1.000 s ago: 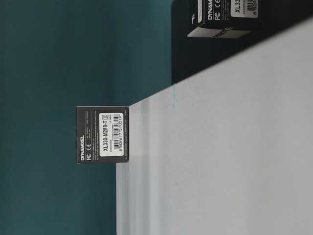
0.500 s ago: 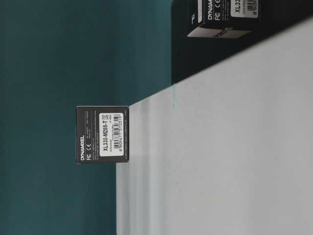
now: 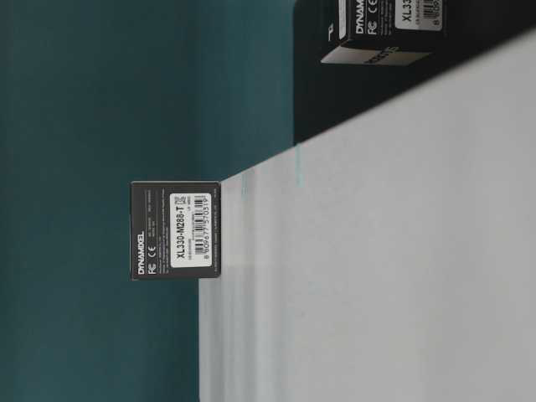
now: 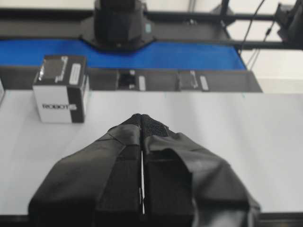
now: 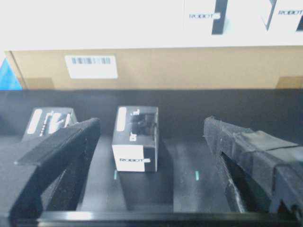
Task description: Place the box from the black base onto the white base.
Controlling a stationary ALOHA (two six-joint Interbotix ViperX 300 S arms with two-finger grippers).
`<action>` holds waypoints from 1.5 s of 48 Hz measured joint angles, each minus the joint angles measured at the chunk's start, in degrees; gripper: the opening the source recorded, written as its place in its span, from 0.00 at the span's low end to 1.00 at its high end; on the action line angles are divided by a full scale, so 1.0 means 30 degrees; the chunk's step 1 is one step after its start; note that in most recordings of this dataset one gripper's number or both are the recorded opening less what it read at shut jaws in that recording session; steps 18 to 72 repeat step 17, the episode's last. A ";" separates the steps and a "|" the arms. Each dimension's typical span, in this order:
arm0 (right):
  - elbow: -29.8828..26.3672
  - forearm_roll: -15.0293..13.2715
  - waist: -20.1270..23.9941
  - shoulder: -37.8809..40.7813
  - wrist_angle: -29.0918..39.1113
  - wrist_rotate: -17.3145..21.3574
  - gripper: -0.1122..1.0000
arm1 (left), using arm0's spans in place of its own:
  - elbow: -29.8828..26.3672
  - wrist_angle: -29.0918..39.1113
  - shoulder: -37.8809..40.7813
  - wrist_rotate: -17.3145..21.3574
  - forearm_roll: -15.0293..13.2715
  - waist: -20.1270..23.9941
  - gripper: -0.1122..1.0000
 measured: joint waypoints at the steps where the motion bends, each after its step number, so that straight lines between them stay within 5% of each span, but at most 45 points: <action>1: 0.0000 0.0000 0.0000 0.0000 0.0029 0.0000 0.99 | 0.0000 -0.0029 0.0029 -0.0029 0.0000 0.0000 0.06; 72: 0.0615 0.0000 -0.0059 0.0059 0.1025 0.0059 0.99 | 0.0146 -0.0029 0.0059 -0.0029 0.0000 -0.0029 0.06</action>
